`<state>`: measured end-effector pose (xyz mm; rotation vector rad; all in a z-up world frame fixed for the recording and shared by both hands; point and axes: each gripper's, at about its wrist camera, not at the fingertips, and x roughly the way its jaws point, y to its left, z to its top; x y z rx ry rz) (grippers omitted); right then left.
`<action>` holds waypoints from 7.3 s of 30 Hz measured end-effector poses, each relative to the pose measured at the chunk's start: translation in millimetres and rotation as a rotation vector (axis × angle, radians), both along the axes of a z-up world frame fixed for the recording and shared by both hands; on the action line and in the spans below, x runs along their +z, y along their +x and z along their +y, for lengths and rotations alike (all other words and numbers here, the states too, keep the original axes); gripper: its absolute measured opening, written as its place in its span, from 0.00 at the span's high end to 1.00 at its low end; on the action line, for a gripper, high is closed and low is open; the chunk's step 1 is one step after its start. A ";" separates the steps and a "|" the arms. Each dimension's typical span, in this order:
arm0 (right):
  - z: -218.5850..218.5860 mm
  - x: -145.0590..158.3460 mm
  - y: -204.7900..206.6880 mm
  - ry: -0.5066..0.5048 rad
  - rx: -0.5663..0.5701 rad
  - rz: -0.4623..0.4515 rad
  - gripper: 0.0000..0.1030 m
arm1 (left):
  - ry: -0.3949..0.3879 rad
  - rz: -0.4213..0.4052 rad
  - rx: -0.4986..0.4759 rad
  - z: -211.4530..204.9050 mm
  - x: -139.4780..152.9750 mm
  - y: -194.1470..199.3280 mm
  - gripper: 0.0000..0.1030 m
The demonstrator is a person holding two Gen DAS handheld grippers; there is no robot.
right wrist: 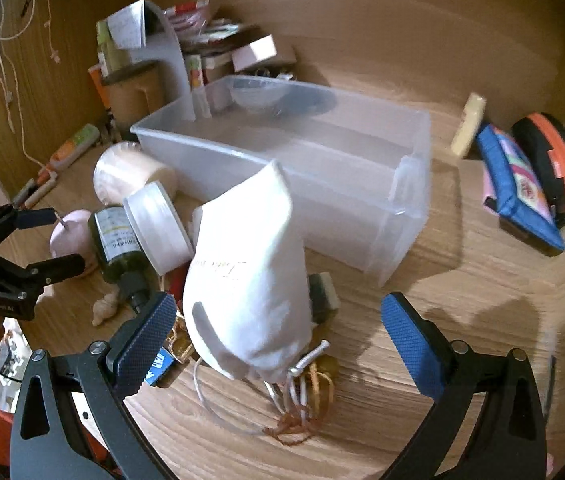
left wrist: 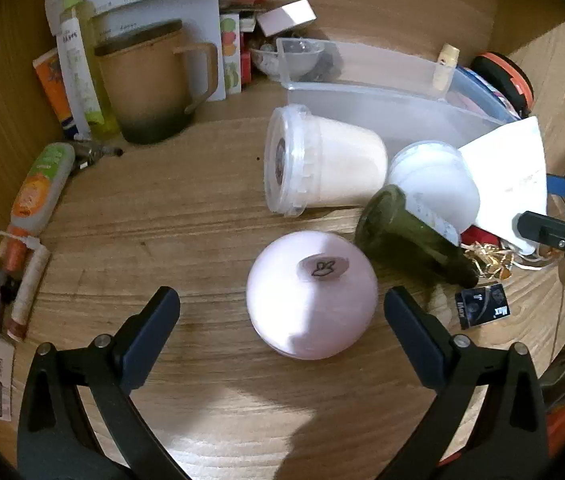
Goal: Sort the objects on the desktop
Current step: 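Grasp the pink ball with the left gripper while the right gripper grasps the white pouch, then carry the pink ball and white pouch over the clear plastic box, then open both grippers to drop the ball and pouch into the box, then grasp the white plastic tub with the left gripper while the right gripper grasps the wooden bead charm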
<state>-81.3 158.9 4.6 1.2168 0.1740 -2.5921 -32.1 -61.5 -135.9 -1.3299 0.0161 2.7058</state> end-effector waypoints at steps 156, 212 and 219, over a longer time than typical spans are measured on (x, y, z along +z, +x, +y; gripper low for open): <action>2.9 21.7 -159.1 0.054 0.140 -0.117 0.66 | -0.215 -0.143 -0.320 103.0 36.3 -199.8 0.39; 64.7 40.4 -10.9 0.002 -0.083 0.083 0.20 | -0.020 -0.052 -0.143 13.6 60.1 -73.3 0.08; 65.0 19.7 -4.1 0.010 -0.053 0.049 0.20 | 0.000 -0.084 -0.142 15.5 42.9 -77.1 0.08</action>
